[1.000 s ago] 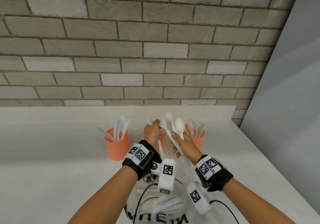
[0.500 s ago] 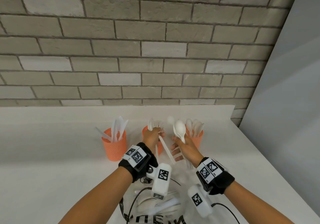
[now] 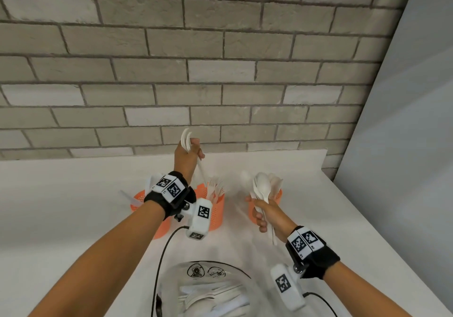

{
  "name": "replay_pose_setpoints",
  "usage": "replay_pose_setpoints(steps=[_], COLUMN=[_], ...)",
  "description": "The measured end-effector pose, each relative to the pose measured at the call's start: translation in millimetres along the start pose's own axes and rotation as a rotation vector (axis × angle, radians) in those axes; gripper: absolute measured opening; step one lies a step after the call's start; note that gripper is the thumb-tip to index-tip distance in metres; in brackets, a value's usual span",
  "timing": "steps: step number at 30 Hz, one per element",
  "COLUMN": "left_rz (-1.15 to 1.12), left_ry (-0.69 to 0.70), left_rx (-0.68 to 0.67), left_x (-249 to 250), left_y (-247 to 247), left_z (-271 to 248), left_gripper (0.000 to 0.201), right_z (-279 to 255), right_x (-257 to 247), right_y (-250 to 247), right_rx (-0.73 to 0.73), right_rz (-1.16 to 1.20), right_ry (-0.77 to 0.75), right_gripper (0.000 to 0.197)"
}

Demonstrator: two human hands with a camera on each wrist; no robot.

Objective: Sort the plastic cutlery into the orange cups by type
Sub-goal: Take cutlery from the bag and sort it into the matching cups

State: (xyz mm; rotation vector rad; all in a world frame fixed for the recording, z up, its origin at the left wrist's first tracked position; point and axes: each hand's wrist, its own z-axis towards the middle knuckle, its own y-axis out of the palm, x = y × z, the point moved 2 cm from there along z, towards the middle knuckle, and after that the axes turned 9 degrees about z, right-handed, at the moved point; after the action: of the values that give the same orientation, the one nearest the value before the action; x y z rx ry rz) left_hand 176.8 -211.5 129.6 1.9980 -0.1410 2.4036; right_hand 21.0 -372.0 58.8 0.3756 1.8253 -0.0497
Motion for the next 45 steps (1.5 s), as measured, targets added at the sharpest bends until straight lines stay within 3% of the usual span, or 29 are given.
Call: replay_pose_setpoints(steps=[10,16,20,25,27,31,34,40,42,45], left_rz=[0.049,0.311,0.494,0.429,0.384,0.353,0.324,0.050,-0.027,-0.164], left_ry=[-0.071,-0.079,-0.026,0.070,0.108,-0.040,-0.119,-0.253,-0.302,-0.413], left_rx=[-0.139,-0.121,-0.102,-0.027,-0.055,-0.309,-0.427,-0.421,-0.426,-0.421], left_x=[-56,-82,-76,-54,-40,-21,-19,-24,-24,-26], left_y=[24,26,23,21,22,29,33,34,33,31], left_z=[-4,-17,-18,-24,-30,-51,-68,-86,-90,-94], left_gripper=[0.017,0.023,0.027,0.024,0.020,0.007,0.010,0.005,0.009,0.015], right_z=[7,11,12,12,12,13,13,3,-1,-2], right_x=[-2,0,3,4,3,4,6,2,1,3], right_y=[0,3,6,11,14,22,28,36,35,33], right_rx=[-0.100,-0.138,-0.155,-0.174,-0.160,-0.091,-0.057,-0.067,-0.077,-0.071], right_rz=[0.104,0.091,0.103,0.120,0.104,-0.062,-0.202,-0.194,-0.152,-0.069], right_ry=[0.104,0.116,0.131,0.119,0.084,-0.054,-0.178,-0.392,-0.381,-0.306], right_gripper=[0.022,0.020,0.022,0.026,0.024,0.025,0.034,0.023,0.013,0.023])
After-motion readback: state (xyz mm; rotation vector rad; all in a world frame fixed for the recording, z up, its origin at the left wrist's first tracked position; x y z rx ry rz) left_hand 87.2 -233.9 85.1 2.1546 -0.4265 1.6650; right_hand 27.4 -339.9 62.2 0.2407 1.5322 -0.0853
